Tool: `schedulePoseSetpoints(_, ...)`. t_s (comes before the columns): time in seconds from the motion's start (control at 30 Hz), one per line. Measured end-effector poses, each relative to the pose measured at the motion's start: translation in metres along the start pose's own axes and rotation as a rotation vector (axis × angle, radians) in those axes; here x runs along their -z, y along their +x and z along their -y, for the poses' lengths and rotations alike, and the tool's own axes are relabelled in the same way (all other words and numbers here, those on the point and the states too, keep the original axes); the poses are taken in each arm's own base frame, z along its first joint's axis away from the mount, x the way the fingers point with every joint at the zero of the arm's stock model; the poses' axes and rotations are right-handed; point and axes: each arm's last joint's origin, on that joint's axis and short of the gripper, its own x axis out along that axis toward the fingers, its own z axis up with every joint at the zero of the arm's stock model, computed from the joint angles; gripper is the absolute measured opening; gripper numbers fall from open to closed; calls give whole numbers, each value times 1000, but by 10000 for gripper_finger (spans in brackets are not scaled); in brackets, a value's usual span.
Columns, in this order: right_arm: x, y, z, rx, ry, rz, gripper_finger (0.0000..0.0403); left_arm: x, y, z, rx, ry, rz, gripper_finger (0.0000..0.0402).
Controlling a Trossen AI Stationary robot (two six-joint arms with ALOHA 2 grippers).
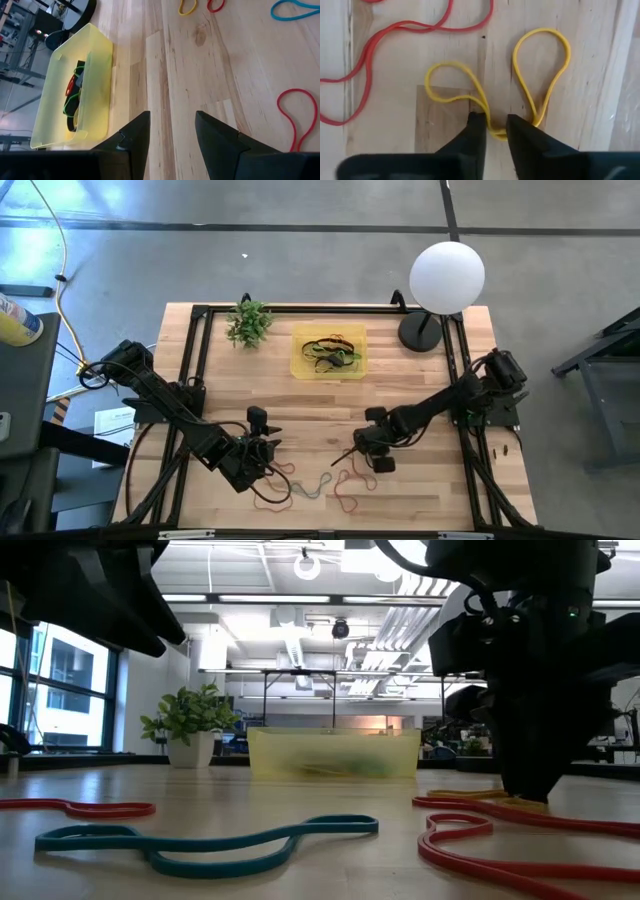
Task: Pick and place rubber bands into bin
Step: Put the yellow rubber band into the yellow bin
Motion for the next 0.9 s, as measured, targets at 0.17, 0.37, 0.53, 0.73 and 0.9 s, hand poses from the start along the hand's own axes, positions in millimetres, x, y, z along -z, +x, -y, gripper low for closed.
schedulePoseSetpoints(0.17,0,1,0,-11,-26,-2,6,0,0,0,0,2,0,145)
schedulePoseSetpoints(0.37,1,0,0,9,-32,2,3,0,0,0,0,-1,0,145)
schedulePoseSetpoints(0.53,1,0,0,27,-45,2,2,0,0,0,0,0,0,145)
schedulePoseSetpoints(0.73,1,-11,1,74,-47,35,2,0,0,0,0,0,-1,145)
schedulePoseSetpoints(0.9,1,-30,4,121,-42,103,1,0,0,0,0,1,-1,145)
